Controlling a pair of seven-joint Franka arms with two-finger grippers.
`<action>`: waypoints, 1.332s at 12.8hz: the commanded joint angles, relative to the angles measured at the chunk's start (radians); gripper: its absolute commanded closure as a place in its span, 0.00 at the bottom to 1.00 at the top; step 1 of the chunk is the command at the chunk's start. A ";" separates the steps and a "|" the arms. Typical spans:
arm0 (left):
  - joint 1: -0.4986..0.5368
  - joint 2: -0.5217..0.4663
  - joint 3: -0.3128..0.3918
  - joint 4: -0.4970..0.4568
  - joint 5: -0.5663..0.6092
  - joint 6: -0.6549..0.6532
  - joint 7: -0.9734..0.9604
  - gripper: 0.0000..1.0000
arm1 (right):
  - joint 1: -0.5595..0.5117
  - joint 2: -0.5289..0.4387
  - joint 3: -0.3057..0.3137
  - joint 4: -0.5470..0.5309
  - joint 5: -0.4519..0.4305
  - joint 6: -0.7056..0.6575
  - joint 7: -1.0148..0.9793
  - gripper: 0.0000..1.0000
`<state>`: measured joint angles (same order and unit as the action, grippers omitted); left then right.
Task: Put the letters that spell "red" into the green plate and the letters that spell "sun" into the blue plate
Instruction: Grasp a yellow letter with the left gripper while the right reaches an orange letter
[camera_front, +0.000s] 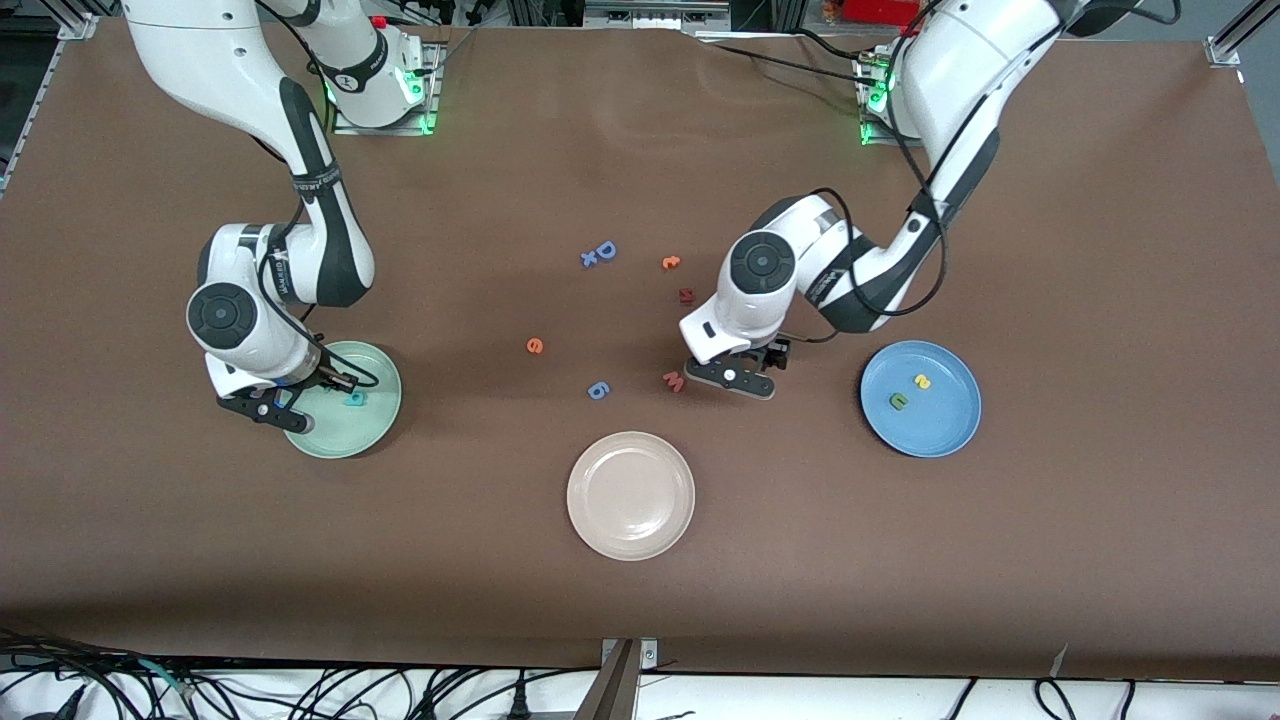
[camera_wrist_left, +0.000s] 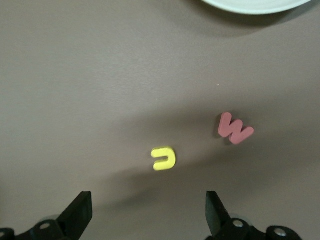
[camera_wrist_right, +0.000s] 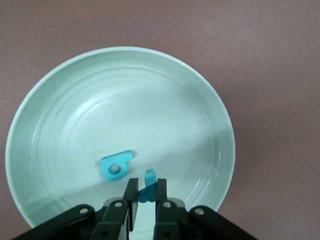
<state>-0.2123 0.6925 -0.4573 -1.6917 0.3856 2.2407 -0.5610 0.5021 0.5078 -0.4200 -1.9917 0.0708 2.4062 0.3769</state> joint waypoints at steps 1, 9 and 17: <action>-0.012 0.065 0.009 0.043 0.064 0.046 -0.057 0.00 | 0.007 -0.052 0.000 -0.047 0.009 0.028 -0.020 0.57; -0.030 0.097 0.032 0.041 0.096 0.076 -0.086 0.10 | 0.018 -0.080 0.068 -0.026 0.012 0.007 0.115 0.01; -0.027 0.108 0.032 0.043 0.095 0.132 -0.085 0.89 | 0.015 -0.009 0.292 0.093 0.012 0.011 0.560 0.01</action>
<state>-0.2271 0.7930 -0.4344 -1.6697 0.4433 2.3714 -0.6225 0.5259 0.4672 -0.1551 -1.9343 0.0748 2.4199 0.8772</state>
